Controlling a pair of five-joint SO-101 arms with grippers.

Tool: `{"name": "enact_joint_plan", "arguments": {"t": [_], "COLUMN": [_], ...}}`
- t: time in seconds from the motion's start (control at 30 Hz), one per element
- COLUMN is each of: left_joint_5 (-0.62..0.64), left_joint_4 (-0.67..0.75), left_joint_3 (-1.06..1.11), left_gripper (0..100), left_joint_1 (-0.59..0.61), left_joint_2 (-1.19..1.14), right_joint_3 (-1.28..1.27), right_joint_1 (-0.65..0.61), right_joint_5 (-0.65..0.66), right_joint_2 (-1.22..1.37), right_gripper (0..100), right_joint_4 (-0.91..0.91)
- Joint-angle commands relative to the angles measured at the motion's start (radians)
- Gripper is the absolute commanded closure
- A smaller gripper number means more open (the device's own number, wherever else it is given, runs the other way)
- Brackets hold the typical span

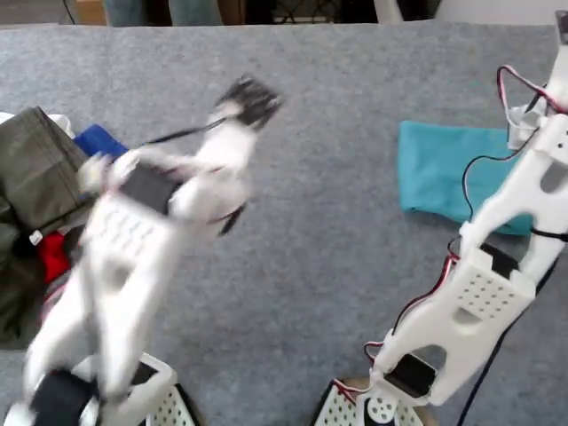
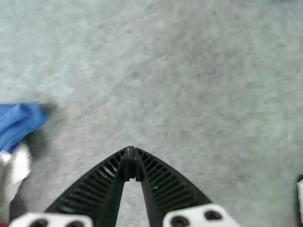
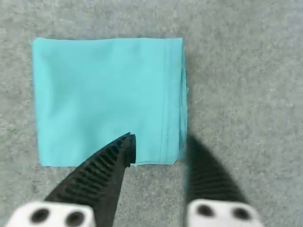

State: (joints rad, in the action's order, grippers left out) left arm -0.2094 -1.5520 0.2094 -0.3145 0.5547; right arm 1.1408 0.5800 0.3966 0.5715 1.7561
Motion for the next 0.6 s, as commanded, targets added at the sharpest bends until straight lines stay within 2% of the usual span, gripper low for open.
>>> {"name": "enact_joint_plan", "arguments": {"t": [0.0, 0.13, 0.3, 0.57], "left_joint_5": [-0.074, -0.025, 0.02, 0.017], "left_joint_4": [0.117, 0.196, 0.244, 0.199], "left_joint_3": [0.314, 0.588, 0.834, 1.027], "left_gripper": [97, 97, 97, 97], "left_joint_1": [0.104, 0.208, 0.311, 0.461], "left_joint_2": [0.328, 0.598, 0.853, 1.097], "right_joint_3": [-0.051, -0.266, -0.676, -1.408], "right_joint_1": [-0.02, -0.051, -0.138, -0.345], "right_joint_5": [0.011, 0.089, 0.094, 0.049], "right_joint_2": [-0.131, -0.298, -0.608, -1.119], "right_gripper": [96.6, 98.5, 98.5, 98.4], "right_joint_4": [0.011, 0.011, 0.0, -0.304]}}
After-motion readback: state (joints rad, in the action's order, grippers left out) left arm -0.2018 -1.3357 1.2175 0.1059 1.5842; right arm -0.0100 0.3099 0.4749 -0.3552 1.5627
